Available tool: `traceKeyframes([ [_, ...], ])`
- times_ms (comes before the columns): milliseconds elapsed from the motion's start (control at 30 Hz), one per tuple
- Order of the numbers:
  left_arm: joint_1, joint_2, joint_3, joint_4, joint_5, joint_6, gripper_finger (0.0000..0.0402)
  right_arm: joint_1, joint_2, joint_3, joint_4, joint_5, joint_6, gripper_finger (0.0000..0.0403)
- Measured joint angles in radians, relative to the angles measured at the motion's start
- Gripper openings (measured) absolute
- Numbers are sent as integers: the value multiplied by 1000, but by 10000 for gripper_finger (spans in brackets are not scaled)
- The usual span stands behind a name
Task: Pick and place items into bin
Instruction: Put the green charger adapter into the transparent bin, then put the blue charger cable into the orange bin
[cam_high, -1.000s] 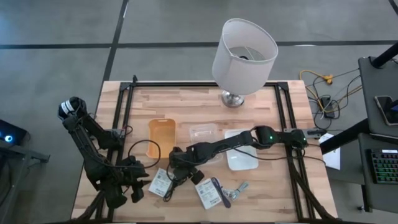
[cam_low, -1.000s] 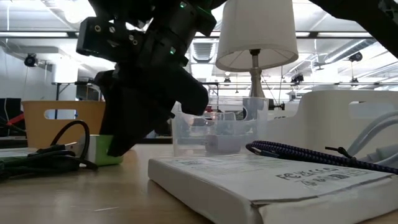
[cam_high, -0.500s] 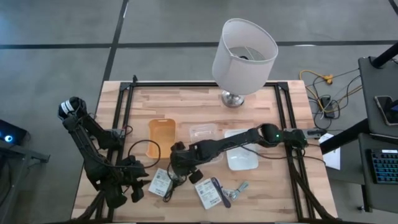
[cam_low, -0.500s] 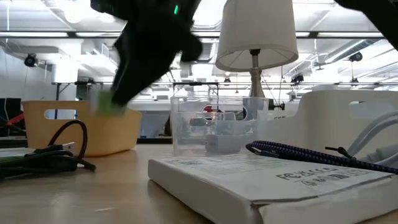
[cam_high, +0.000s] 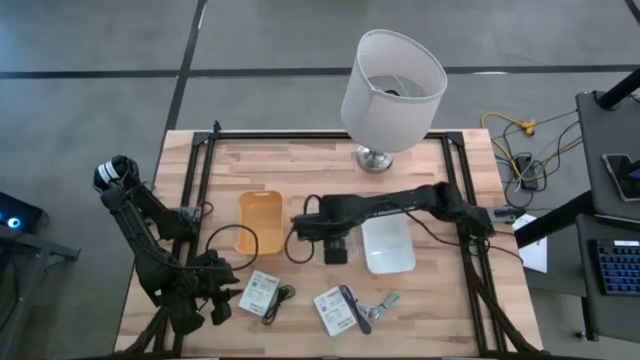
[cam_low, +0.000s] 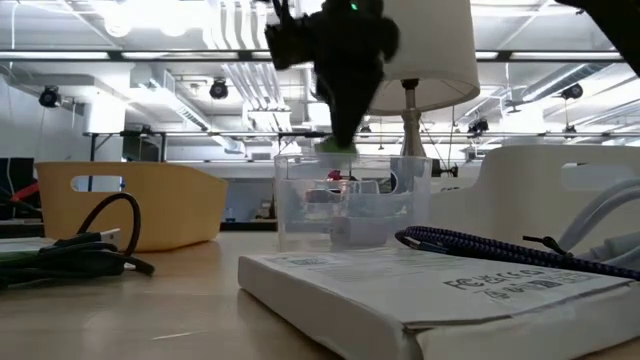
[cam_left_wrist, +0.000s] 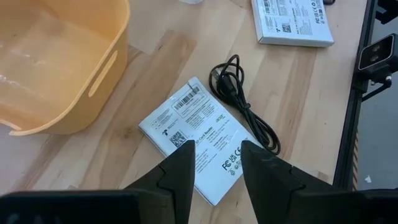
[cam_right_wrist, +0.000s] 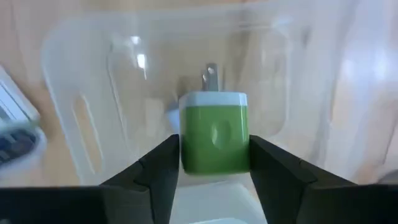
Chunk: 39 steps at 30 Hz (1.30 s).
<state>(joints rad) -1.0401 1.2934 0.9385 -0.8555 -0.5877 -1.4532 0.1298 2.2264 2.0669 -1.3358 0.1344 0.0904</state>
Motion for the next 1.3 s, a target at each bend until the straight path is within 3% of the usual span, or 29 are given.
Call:
traceKeyframes([
  [300,0,0,0,22,0,-6,114,14,-22,-126,50,62,-116,275],
  [400,0,0,-1,33,7,0,114,72,-78,-139,96,74,-185,288],
  [500,8,0,-15,23,59,-60,114,144,-151,-172,152,184,-199,287],
  [600,30,0,-24,-11,128,-175,114,189,-224,-232,200,224,-99,281],
  [733,51,0,-45,52,151,-202,114,260,-304,-351,228,200,121,272],
  [833,78,1,-60,213,153,-66,114,310,-332,-455,251,75,349,263],
  [1000,144,44,-60,531,154,377,114,390,-348,-577,429,-72,672,249],
  [1133,211,97,-35,612,155,584,114,500,-329,-611,472,-57,765,244],
  [1300,266,134,-27,612,214,596,114,632,-317,-635,454,-11,825,246],
])
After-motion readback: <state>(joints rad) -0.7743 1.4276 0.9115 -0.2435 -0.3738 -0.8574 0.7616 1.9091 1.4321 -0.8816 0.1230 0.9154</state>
